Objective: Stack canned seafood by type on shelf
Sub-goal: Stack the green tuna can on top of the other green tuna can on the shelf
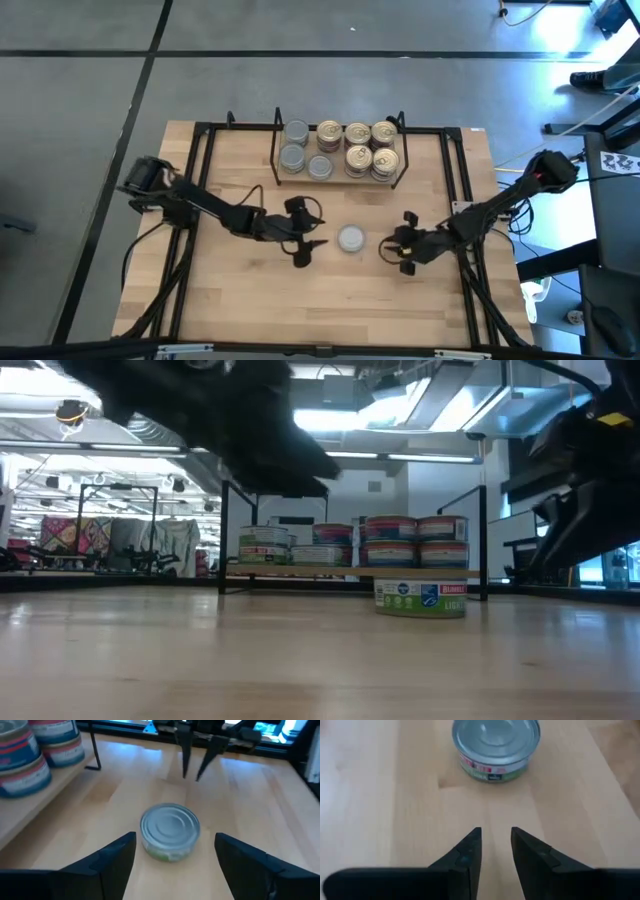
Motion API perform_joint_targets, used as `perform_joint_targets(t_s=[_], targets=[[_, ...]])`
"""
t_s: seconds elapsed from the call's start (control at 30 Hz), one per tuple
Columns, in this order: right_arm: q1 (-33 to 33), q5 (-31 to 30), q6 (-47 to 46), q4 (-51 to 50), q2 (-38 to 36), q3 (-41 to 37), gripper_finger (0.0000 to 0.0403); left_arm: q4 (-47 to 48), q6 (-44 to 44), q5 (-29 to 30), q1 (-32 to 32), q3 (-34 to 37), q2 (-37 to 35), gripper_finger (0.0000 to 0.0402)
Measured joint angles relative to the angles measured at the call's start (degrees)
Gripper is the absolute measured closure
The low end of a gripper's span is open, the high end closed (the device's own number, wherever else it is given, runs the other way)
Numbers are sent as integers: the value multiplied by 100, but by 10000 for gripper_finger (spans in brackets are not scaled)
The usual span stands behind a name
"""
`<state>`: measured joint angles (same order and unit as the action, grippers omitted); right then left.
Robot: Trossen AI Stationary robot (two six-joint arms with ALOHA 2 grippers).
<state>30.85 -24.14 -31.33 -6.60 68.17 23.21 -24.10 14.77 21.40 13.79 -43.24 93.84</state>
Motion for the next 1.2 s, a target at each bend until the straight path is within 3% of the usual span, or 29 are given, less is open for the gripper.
perform_joint_targets(t_s=[0.2,0.37,0.53,0.73,1.2], targets=[[-5,-238,-316,1587,-123,-633,297,-222,-451,22,-193,-646,828,142],[-11,-415,-312,2130,-51,-690,297,-232,-623,-434,-365,-934,1205,145],[-11,-537,-286,2150,-47,-692,297,-422,-616,-525,-547,-962,1542,147],[-13,-723,-10,2071,-47,-692,297,-1282,-710,-1051,-604,-962,1996,156],[-13,-980,-17,2119,-47,-692,297,-1303,-966,-1063,-662,-962,2352,171]])
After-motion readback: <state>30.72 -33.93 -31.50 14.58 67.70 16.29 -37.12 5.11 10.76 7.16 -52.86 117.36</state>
